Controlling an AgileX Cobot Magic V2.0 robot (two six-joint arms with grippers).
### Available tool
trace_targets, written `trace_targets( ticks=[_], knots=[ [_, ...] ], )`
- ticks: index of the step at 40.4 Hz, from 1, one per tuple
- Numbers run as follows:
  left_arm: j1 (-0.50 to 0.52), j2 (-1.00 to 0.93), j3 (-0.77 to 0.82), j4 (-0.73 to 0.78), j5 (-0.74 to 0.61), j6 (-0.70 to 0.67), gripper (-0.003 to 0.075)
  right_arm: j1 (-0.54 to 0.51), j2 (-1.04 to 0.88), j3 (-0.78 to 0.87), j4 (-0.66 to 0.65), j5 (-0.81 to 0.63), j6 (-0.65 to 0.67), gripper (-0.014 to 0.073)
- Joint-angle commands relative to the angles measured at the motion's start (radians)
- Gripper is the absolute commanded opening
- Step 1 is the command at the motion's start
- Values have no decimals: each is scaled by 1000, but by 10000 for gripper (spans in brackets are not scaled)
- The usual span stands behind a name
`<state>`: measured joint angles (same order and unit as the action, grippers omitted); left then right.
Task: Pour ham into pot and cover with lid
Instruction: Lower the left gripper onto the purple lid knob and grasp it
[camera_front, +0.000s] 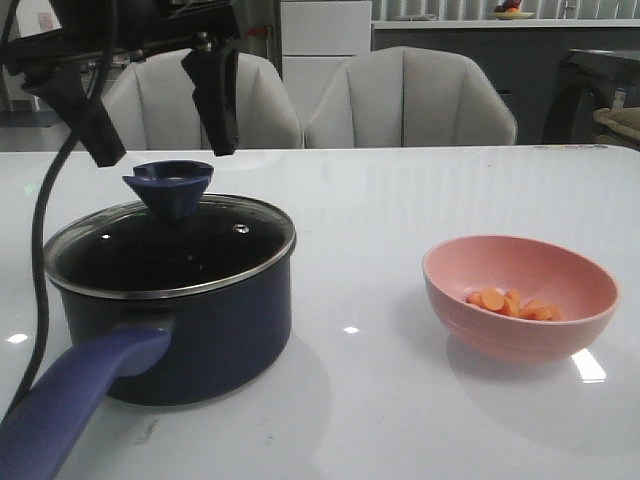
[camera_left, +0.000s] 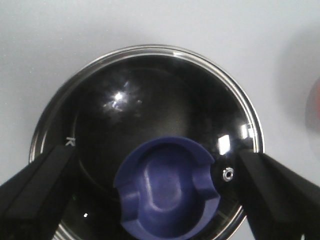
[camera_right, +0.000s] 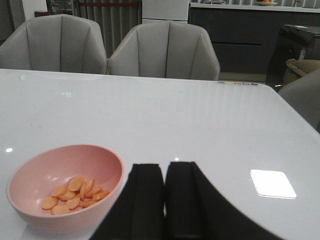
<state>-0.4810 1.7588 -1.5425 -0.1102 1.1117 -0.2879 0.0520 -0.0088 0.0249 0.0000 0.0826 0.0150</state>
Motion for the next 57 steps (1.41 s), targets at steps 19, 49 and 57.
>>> trace_targets(
  ticks=[19,49,57],
  knots=[
    [-50,49,-85,47,91,-104,668,-6,-20,12,-8,-83,1,162],
    [-41,102,-85,25,147,-120,501,-4,-20,12,-8,-83,1,162],
    [-41,112,-87,18,148,-120,501,-4,-20,12,-8,-83,1,162]
  ],
)
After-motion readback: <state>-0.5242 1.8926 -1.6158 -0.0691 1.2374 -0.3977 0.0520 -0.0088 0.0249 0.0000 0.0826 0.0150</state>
